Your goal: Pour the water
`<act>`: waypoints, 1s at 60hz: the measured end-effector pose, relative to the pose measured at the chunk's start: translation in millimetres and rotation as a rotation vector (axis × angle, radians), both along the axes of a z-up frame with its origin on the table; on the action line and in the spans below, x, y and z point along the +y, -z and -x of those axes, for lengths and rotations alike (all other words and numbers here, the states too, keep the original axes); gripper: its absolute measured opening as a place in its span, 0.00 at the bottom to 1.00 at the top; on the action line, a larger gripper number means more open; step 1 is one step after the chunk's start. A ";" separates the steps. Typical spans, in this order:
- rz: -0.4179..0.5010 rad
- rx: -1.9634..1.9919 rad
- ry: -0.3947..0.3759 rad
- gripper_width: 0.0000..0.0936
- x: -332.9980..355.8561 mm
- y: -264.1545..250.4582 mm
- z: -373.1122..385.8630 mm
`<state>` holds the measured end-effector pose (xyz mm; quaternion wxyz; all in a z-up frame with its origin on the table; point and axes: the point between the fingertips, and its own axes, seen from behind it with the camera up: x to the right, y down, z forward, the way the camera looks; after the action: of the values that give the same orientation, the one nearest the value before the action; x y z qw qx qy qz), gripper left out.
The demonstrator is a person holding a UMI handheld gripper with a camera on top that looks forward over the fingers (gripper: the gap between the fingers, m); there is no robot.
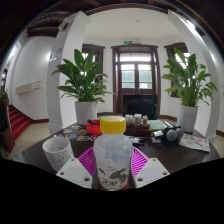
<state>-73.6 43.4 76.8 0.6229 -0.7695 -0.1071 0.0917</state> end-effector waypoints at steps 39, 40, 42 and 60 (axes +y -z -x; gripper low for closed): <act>0.155 -0.001 0.182 0.92 -116.2 14.3 -25.3; 0.154 -0.001 0.190 0.92 -122.2 13.2 -25.9; 0.154 -0.004 0.203 0.92 -133.1 11.1 -26.4; 0.082 -0.021 0.256 0.92 -193.0 -36.7 -29.6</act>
<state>-44.0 -149.6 113.4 0.5963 -0.8026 -0.0106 0.0074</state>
